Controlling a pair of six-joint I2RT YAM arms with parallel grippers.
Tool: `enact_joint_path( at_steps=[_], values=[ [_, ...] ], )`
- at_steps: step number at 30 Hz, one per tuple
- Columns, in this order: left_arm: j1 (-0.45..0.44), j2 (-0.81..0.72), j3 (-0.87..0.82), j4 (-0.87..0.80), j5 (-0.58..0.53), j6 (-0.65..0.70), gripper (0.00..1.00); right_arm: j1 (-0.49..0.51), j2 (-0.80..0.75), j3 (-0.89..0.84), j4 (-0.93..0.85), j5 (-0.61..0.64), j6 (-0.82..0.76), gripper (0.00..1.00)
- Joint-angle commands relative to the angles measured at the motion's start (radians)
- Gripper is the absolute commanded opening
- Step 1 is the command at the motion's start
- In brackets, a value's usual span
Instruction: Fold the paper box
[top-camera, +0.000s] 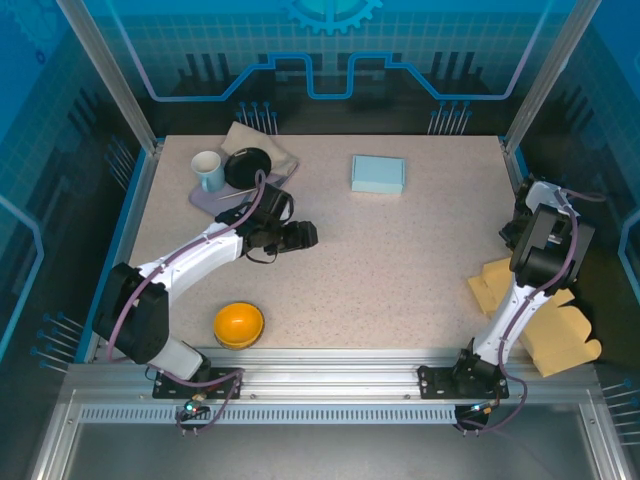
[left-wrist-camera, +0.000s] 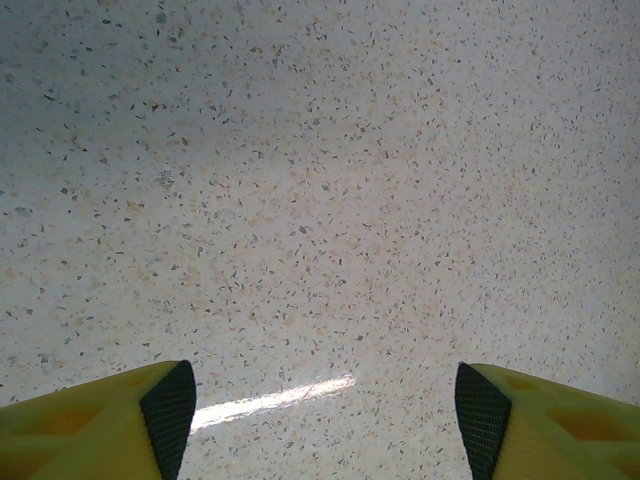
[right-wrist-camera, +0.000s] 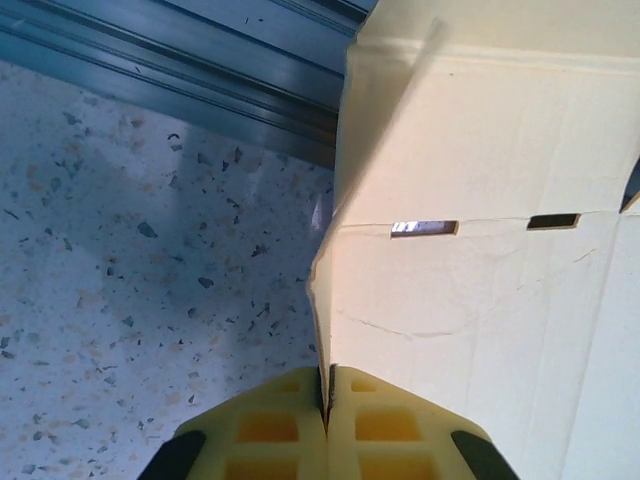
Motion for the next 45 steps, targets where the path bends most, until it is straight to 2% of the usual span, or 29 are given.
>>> enact_joint_path(
  at_steps=[1,6,11,15,20,25,30,35,40,45],
  values=[
    [-0.007,0.002,0.034,0.001,0.014,0.015,0.73,-0.001,-0.034,0.007,-0.026,0.001,0.012,0.00],
    [-0.008,-0.008,0.038,-0.006,0.011,0.016,0.73,0.001,-0.127,-0.038,0.018,-0.093,0.021,0.00],
    [-0.006,-0.032,0.059,-0.041,-0.013,0.031,0.73,0.027,-0.341,-0.136,0.137,-0.256,0.033,0.00],
    [-0.003,-0.068,0.082,-0.076,-0.039,0.043,0.73,0.086,-0.487,-0.140,0.147,-0.329,0.079,0.00],
    [-0.003,-0.151,0.092,-0.076,-0.062,0.070,0.73,0.227,-0.640,-0.094,0.126,-0.363,0.214,0.00],
    [-0.002,-0.260,0.080,-0.073,-0.106,0.111,0.73,0.434,-0.738,-0.043,0.136,-0.338,0.332,0.00],
    [-0.003,-0.362,0.045,-0.110,-0.179,0.144,0.73,0.642,-0.737,0.034,0.171,-0.356,0.359,0.00],
    [-0.003,-0.405,-0.005,-0.141,-0.203,0.129,0.73,0.798,-0.698,-0.003,0.268,-0.389,0.437,0.00],
    [-0.005,-0.423,-0.071,-0.133,-0.206,0.102,0.72,0.882,-0.578,0.005,0.289,-0.385,0.454,0.00],
    [-0.015,-0.424,-0.145,-0.097,-0.210,0.100,0.72,0.891,-0.442,0.036,0.313,-0.438,0.455,0.00]
  ],
)
